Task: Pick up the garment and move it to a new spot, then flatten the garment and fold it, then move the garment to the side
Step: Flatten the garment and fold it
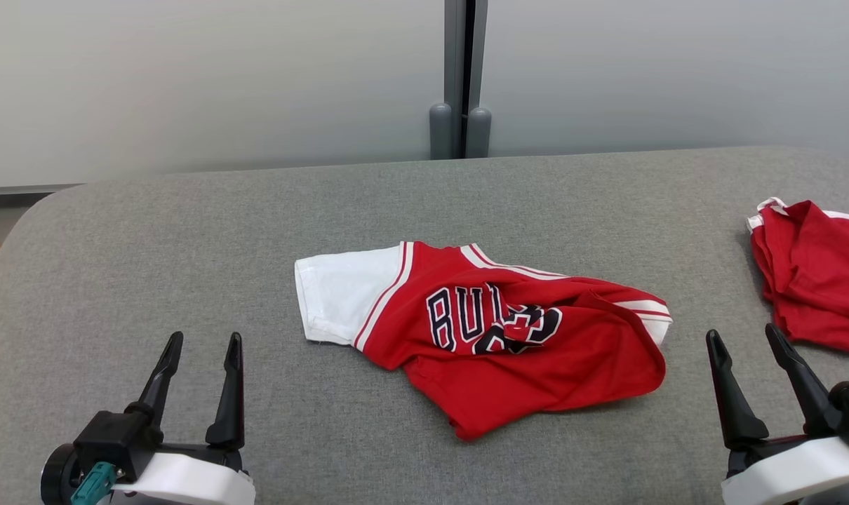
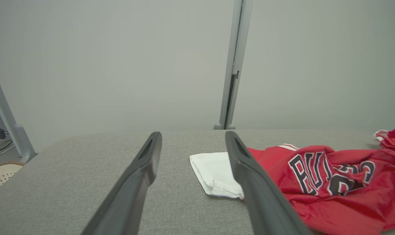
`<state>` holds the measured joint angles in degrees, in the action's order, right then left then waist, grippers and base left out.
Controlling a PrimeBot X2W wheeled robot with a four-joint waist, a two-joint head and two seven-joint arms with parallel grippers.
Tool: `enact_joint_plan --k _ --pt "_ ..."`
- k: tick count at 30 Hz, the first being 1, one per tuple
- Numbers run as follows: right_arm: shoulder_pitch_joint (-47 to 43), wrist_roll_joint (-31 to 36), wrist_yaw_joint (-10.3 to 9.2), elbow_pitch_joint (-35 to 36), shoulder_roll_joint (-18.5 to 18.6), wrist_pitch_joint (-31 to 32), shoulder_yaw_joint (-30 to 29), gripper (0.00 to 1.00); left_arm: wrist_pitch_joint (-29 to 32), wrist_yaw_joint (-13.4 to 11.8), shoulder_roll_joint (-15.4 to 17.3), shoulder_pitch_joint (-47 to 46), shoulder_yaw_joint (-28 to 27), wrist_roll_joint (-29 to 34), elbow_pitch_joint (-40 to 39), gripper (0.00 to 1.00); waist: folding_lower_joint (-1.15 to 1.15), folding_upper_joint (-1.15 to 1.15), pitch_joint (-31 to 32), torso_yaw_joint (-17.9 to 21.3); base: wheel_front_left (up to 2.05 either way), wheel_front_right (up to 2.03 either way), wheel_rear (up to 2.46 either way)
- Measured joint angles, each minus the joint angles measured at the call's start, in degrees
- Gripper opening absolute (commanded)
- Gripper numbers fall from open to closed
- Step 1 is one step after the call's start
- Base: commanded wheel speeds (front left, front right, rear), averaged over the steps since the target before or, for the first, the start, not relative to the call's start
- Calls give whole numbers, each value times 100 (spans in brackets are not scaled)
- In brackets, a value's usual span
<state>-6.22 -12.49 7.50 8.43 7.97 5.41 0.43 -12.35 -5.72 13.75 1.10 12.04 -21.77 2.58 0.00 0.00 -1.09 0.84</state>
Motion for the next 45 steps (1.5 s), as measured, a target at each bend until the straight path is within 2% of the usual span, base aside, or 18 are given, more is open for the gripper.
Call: enact_joint_plan --k 22,28,37,45 --pt "50 1 0 122 -11 35 -49 100 107 -130 -1 -46 197 42 -268 100 0 0 -215 -39 0 0 0" --pt "218 1 0 181 -1 45 -99 100 386 162 -201 -584 806 220 -304 100 0 0 -587 -20 0 0 0" --pt "681 -45 0 157 -51 -142 -33 100 775 922 -675 -1797 1838 415 575 100 0 0 -1435 207 0 0 0" --pt "871 -105 0 -115 -169 -374 -2 100 827 1122 -844 -2358 2305 515 1325 100 0 0 -1867 697 0 0 0"
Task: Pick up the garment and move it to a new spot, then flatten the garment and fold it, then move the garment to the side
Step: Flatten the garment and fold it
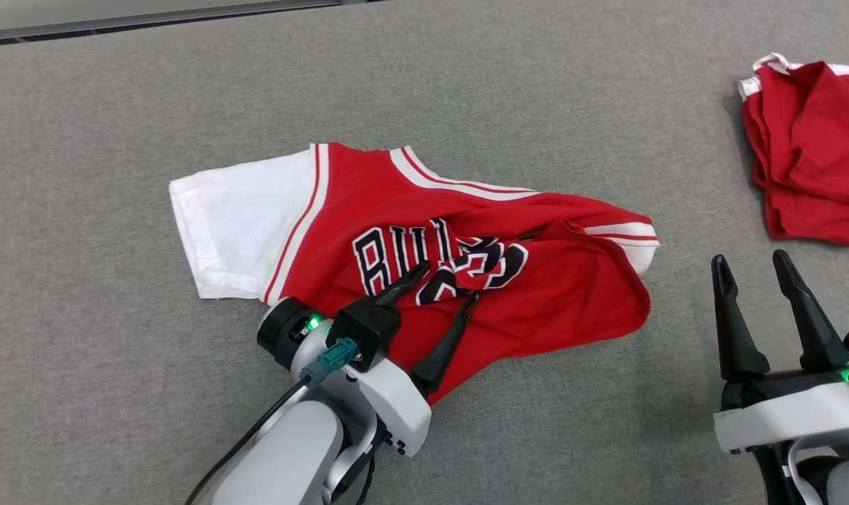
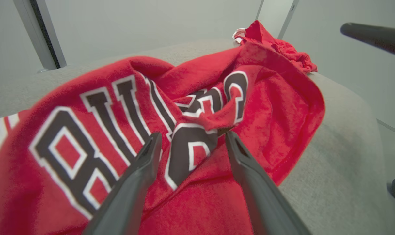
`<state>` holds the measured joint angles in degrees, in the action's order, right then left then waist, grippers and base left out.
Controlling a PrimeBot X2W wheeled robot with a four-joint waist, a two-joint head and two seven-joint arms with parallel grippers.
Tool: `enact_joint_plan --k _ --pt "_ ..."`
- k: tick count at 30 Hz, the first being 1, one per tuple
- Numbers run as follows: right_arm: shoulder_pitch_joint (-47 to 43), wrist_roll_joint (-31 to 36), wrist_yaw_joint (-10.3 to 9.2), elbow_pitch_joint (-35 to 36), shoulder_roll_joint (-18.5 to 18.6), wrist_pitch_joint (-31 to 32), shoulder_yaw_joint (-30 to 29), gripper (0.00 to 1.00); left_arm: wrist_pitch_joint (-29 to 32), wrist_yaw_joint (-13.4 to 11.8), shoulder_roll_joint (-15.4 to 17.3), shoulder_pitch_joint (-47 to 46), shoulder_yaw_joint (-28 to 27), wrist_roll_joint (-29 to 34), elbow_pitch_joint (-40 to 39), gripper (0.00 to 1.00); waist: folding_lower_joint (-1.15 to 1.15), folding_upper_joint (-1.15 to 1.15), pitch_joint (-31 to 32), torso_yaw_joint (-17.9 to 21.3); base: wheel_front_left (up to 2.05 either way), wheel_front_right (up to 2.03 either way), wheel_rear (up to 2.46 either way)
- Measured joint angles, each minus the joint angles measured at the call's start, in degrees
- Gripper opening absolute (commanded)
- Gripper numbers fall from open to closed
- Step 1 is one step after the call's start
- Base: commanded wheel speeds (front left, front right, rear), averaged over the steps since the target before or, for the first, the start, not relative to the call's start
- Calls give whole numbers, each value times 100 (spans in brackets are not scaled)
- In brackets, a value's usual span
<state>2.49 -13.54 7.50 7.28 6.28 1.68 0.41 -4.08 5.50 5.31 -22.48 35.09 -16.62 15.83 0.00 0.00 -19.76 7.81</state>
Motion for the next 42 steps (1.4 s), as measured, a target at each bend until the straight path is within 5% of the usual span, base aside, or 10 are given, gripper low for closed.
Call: enact_joint_plan --k 2,3,5,16,27,31,32,33,42 --pt "14 -8 0 -60 -26 -60 -9 100 -48 -2 -24 -120 8 18 162 100 0 0 -76 130 0 0 0" --pt "29 -11 0 -89 -40 -90 -2 100 -68 -37 -32 -172 -2 33 231 80 0 0 -107 186 0 0 0" --pt "57 -14 0 -125 -62 -127 -1 100 -147 -112 -42 -260 -22 87 345 0 0 0 -154 281 0 0 0" --pt "86 -11 0 -205 -161 -227 -376 100 -355 -229 127 -361 -218 -30 -131 0 0 0 -159 -1 0 0 0" --pt "98 2 0 -148 -212 -220 -531 100 -37 -828 1243 452 -1106 -189 -1280 0 0 0 5 -354 0 0 0" --pt "96 2 0 -125 -219 -218 -579 100 -51 -960 1385 801 -1444 -489 -1315 0 0 0 5 -346 0 0 0" --pt "96 1 0 -115 -220 -216 -588 100 -75 -959 1360 864 -1514 -625 -1267 70 0 0 2 -343 0 0 0" --pt "94 1 0 -112 -224 -213 -590 100 -127 -958 1350 917 -1549 -692 -1183 100 0 0 6 -340 0 0 0" --pt "9 67 0 -26 -188 -107 -609 100 -916 -889 994 1118 -1936 -1154 -705 100 0 0 164 -407 0 0 0"
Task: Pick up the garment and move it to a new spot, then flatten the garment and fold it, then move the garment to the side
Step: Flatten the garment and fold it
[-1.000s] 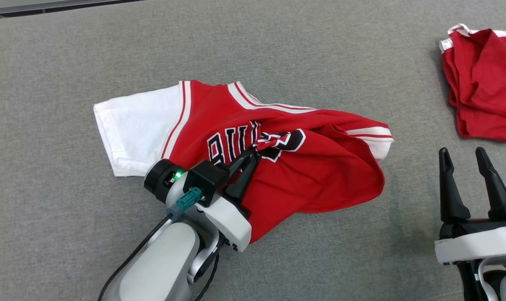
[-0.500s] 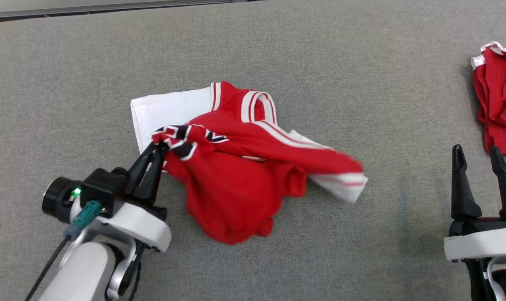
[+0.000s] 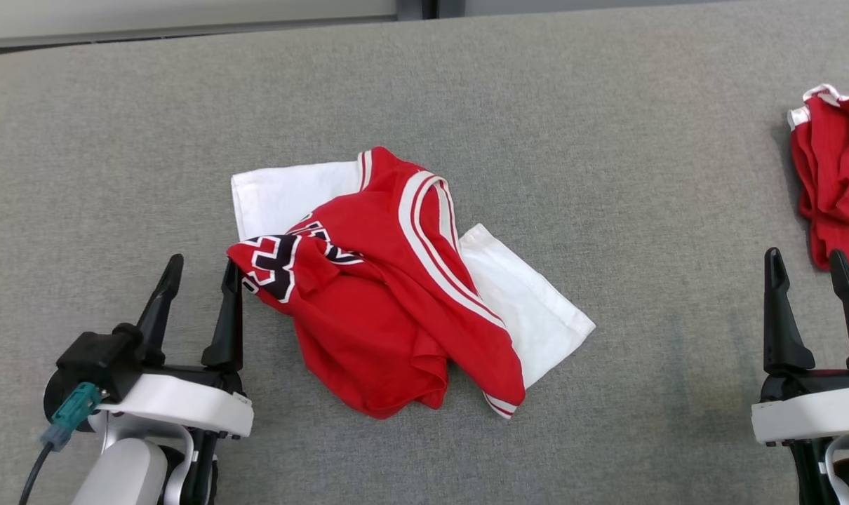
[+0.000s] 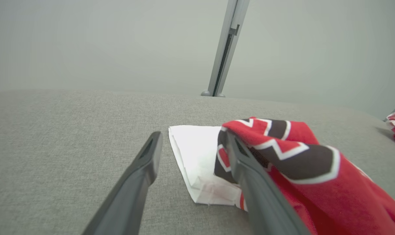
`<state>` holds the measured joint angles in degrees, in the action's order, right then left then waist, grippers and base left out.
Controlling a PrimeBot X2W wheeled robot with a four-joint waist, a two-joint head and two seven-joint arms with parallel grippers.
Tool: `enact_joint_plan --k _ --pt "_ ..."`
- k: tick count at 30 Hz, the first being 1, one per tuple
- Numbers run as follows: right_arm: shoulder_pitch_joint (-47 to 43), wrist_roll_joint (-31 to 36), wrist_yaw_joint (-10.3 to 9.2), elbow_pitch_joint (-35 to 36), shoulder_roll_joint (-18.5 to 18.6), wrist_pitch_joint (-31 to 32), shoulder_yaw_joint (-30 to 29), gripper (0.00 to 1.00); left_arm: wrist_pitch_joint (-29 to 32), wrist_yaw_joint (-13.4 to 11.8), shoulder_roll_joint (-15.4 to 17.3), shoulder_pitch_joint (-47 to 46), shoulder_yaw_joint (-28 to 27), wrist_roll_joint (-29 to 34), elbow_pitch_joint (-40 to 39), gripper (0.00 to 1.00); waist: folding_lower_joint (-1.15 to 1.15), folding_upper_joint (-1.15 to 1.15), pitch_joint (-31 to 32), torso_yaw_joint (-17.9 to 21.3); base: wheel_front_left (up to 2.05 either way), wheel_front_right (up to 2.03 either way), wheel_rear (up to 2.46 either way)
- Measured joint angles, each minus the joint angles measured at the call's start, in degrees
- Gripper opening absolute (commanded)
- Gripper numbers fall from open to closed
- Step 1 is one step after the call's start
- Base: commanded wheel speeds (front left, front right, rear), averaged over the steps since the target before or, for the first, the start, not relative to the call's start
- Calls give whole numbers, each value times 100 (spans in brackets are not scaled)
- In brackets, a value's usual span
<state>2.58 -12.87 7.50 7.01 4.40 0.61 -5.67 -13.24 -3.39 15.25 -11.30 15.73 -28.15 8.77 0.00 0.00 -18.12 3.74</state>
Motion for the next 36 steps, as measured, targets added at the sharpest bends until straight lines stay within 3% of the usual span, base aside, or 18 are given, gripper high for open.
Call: enact_joint_plan --k 6,19,32,36 --pt "-107 77 0 100 105 143 52 100 -163 -47 -135 151 -356 45 -252 100 0 0 328 -116 0 0 0" --pt "-466 108 0 281 214 454 177 100 -171 -123 -160 556 -155 470 -599 100 0 0 1041 -220 0 0 0" --pt "-563 110 0 350 186 528 190 100 -54 -221 -108 620 -94 489 -728 100 0 0 1043 -283 0 0 0" --pt "-562 96 0 257 287 590 626 100 -41 -223 -111 578 -64 497 -783 100 0 0 953 -372 0 0 0"
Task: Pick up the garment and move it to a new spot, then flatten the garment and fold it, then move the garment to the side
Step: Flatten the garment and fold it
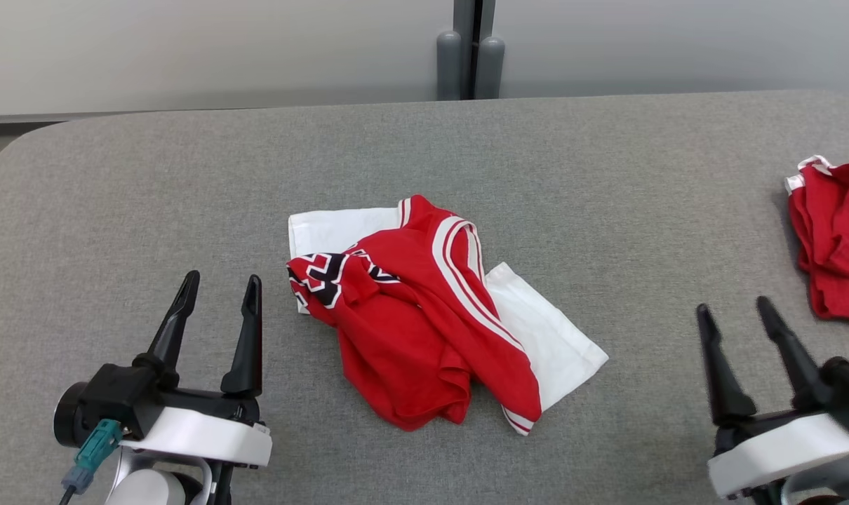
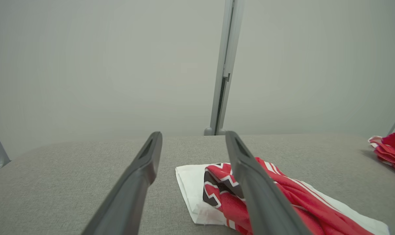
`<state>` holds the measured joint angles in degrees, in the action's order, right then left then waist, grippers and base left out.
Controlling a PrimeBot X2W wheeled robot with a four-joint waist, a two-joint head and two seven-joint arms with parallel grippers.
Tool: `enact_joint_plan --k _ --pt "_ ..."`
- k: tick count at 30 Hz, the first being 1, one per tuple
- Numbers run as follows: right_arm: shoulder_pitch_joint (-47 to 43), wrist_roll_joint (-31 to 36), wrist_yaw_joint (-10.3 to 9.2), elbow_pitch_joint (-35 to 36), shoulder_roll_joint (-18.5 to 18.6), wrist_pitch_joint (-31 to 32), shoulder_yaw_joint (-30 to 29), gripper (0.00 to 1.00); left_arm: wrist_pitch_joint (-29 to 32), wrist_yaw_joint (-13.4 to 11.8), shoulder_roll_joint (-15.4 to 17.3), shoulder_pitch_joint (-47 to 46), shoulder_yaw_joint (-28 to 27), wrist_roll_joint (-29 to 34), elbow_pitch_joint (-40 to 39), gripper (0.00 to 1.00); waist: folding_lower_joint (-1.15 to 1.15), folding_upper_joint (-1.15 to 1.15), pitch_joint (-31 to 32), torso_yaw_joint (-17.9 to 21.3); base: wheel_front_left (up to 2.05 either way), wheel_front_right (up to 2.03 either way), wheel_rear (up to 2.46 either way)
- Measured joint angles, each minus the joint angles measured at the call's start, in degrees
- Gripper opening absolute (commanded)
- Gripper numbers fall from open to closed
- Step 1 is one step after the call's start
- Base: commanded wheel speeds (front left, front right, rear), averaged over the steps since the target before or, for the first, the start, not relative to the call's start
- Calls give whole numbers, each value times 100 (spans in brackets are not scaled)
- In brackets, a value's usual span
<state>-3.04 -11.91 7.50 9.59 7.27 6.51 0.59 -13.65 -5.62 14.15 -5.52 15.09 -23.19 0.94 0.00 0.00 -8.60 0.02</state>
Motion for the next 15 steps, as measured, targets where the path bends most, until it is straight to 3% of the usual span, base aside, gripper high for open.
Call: enact_joint_plan --k 10,15 --pt "24 -433 0 -821 99 109 1770 100 -36 53 -80 -332 151 59 -66 100 0 0 -344 -334 0 0 0" --pt "119 -577 0 -1324 129 138 2083 100 -75 77 -157 -458 174 100 -37 100 0 0 -553 -547 0 0 0"
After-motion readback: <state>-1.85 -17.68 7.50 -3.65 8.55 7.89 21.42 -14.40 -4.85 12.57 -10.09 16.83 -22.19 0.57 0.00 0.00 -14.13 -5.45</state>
